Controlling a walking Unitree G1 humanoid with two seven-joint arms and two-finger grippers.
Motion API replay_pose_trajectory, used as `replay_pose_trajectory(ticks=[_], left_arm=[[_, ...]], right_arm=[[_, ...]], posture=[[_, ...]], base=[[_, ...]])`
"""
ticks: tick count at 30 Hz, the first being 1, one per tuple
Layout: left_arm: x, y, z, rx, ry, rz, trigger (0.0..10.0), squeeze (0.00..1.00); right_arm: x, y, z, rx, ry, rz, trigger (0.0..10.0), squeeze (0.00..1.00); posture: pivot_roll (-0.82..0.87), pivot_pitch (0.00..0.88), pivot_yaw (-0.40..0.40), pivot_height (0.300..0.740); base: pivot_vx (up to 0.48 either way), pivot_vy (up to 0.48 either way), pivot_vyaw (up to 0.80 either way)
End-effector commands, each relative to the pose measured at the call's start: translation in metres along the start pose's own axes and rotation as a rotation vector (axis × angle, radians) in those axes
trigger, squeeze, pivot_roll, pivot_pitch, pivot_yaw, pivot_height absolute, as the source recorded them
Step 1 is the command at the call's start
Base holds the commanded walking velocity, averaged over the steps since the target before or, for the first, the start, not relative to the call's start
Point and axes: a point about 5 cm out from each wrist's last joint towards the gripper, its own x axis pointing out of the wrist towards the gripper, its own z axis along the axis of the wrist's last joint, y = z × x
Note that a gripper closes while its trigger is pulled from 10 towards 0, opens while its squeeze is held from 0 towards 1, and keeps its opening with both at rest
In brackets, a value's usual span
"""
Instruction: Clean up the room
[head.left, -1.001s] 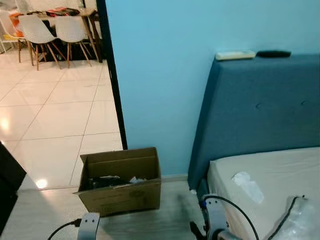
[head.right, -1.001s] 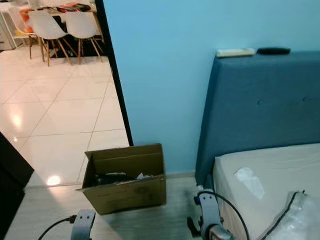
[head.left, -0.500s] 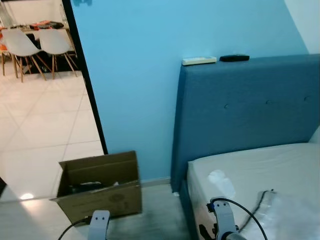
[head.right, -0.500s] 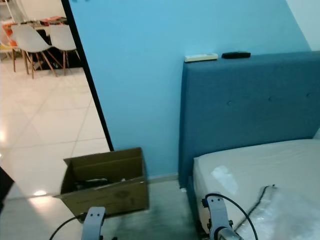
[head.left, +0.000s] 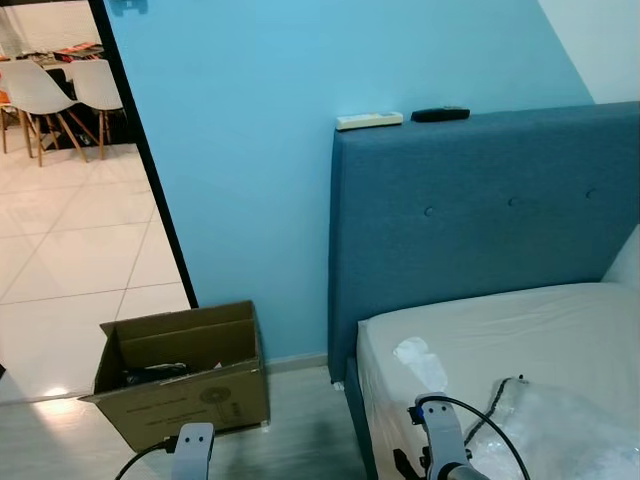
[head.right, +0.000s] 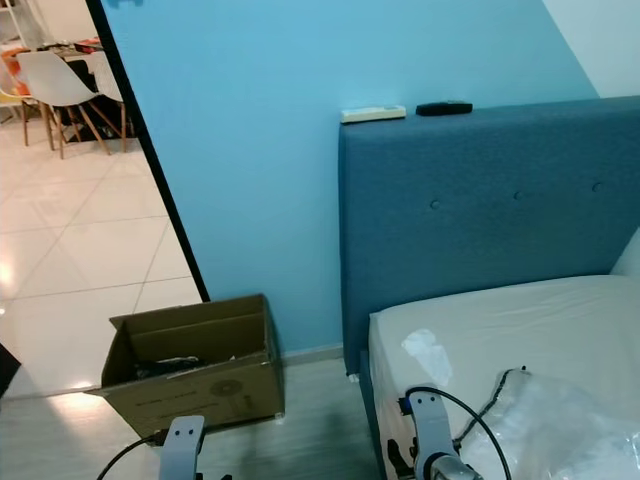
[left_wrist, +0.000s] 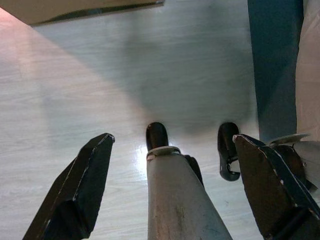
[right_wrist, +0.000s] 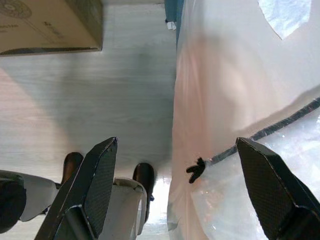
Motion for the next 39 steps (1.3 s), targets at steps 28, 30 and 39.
replay_pose_trajectory(ticks=[28,30,39], left_arm=[[0.002,-0.029,0.054,-0.198,-0.217,-0.307,10.0,0.00],[0.002,-0.028,0.054,-0.198,-0.217,-0.306,10.0,0.00],[0.002,-0.025,0.050,-0.176,-0.200,-0.297,10.0,0.00]], right_arm=[[-0.010,-0.071,0.071,0.080,-0.159,-0.344,10.0,0.00],[-0.010,-0.073,0.070,0.078,-0.158,-0.345,10.0,0.00],[-0.012,-0.074,0.081,0.029,-0.206,-0.355,10.0,0.00]], posture=[[-0.13,0.000,-0.006,0.630],[-0.13,0.000,-0.006,0.625],[-0.13,0.000,0.004,0.600]], base=[[0.000,0.000,0.00],[0.000,0.000,0.00],[0.000,0.000,0.00]])
